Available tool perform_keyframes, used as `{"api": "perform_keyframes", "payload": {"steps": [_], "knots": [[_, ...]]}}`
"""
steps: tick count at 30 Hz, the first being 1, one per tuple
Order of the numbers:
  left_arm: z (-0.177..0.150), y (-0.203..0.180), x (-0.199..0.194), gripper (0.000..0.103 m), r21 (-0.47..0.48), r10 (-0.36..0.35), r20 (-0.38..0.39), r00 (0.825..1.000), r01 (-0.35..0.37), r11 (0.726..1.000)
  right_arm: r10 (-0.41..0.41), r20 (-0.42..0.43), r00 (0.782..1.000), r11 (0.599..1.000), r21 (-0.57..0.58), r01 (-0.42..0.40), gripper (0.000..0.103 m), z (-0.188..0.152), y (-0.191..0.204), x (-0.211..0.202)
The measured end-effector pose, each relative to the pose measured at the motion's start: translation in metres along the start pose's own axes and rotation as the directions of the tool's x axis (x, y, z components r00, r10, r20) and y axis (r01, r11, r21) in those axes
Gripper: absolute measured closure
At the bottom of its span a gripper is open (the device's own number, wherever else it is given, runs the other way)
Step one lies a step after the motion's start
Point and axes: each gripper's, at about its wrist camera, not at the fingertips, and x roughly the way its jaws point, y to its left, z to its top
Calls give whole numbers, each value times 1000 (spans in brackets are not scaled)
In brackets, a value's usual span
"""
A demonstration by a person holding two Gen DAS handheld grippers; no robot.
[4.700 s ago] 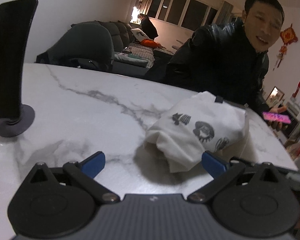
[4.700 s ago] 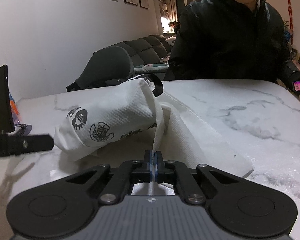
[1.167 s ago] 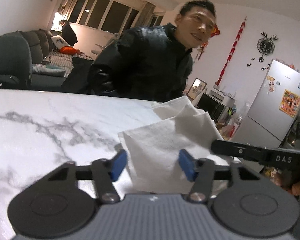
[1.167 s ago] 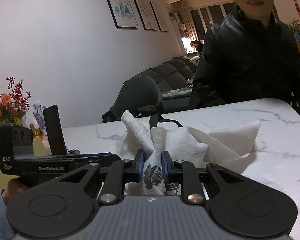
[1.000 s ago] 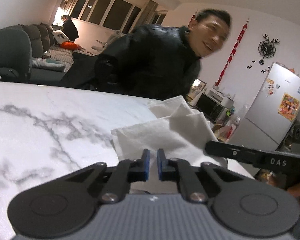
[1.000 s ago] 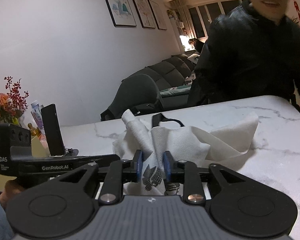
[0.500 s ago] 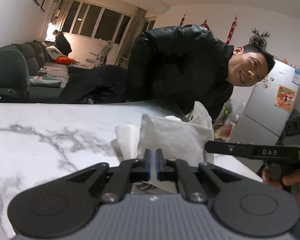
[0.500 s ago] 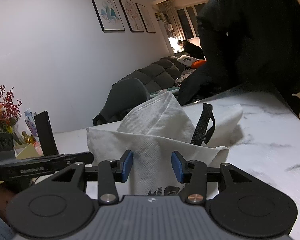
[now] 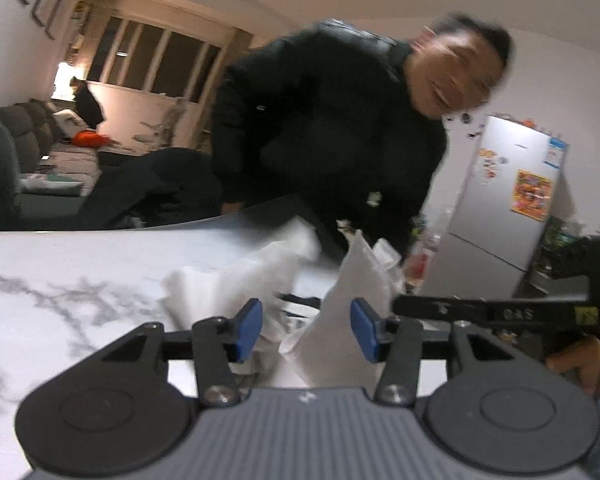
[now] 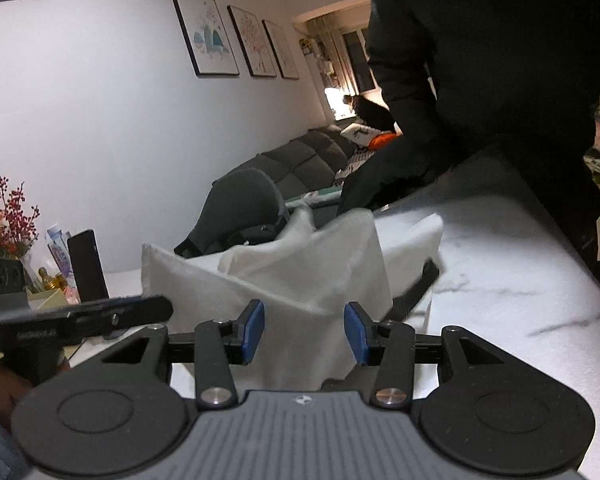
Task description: Fold shopping bag
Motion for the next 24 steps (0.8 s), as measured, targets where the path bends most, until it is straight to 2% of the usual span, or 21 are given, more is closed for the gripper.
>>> {"api": "perform_keyframes", "payload": {"steps": [5,9,12,16,18,24], "knots": [[-9,-19,10,57,43,-88,-38,995,90,995,-16,27,1000,1000,-4,16,59,4,-3,-17],[-19,-38,19,53,93,-166,-97,981,176,980,-32,35,999,999,-4,32,59,5,-6,-25],[-29,-55,23,49,151,-189,-150,970,211,966,-43,33,999,999,2,43,59,4,-8,-28],[-37,-68,26,45,208,-168,-191,967,207,956,-61,21,998,998,5,61,59,-1,-12,-28],[-37,-65,26,36,205,-155,-191,969,194,959,-69,13,998,998,10,69,59,-4,-14,-28],[-31,-54,17,28,187,-161,-192,968,198,962,-81,-17,997,997,9,81,59,-18,-21,-30]]}}
